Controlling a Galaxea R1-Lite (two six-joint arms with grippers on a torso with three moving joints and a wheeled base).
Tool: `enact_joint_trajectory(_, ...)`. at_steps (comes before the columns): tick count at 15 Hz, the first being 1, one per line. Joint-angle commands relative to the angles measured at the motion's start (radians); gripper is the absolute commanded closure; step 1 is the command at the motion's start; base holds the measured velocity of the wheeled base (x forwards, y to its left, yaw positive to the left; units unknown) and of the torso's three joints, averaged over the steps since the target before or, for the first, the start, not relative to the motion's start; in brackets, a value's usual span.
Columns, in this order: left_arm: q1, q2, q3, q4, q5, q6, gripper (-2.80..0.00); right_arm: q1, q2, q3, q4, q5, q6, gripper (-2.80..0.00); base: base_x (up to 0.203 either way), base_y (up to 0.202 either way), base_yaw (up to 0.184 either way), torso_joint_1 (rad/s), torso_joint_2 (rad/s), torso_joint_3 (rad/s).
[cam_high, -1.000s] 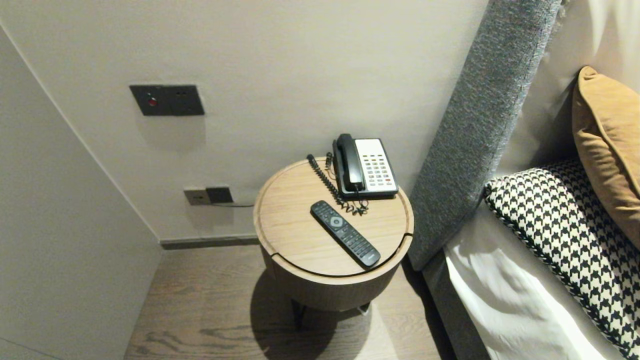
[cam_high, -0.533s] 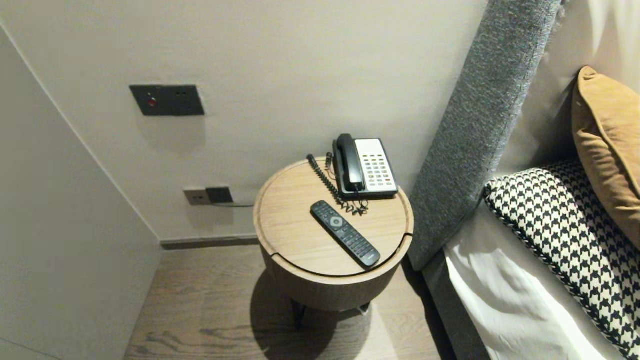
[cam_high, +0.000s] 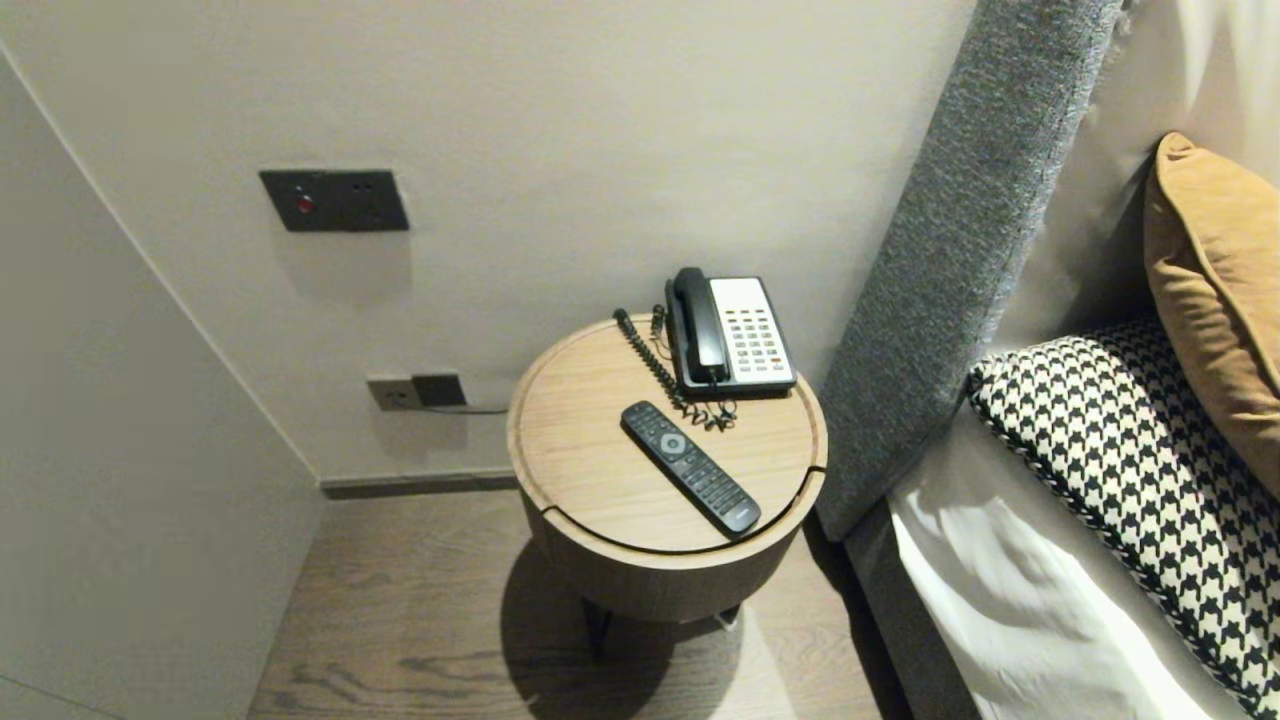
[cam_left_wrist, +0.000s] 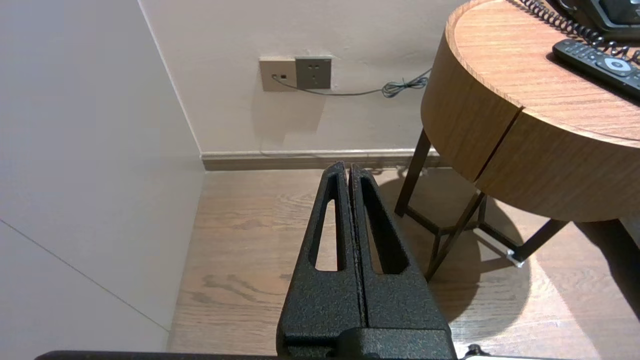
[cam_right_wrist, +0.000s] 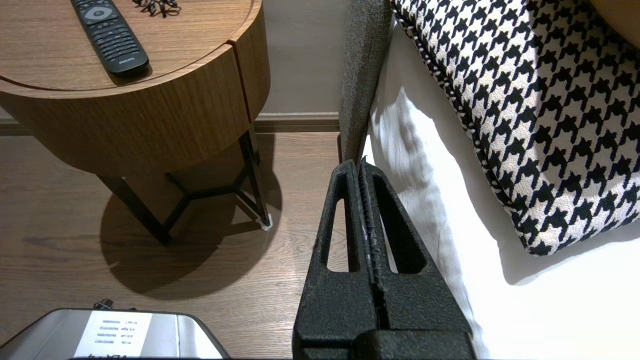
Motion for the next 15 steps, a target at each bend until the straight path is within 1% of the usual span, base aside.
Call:
enact_joint_trajectory(1,0.0,0.0,0.0,0.0,0.0,0.0,0.0,0.001,0.002,0.0,0.001,0.0,0.0,0.0,0.0,0.0,0.0,0.0,0.0,0.0)
enact_joint_trajectory(11,0.0,0.0,0.0,-0.001,0.0,0.0,0.0,0.001,0.002,0.0,0.001,0.002,-0.002,0.0,0.0,0.0,0.0,0.0,0.0,0.0)
enact_joint_trajectory(13,0.0,-0.001,0.0,-0.001,0.0,0.0,0.0,0.001,0.004,0.0,-0.001,0.003,0.0,0.0,0.0,0.0,0.0,-0.055,0.15,0.105)
enact_joint_trajectory(15,0.0,0.0,0.0,-0.001,0.0,0.0,0.0,0.001,0.004,0.0,-0.001,0.003,0.0,0.0,0.0,0.0,0.0,-0.122,0.34,0.219)
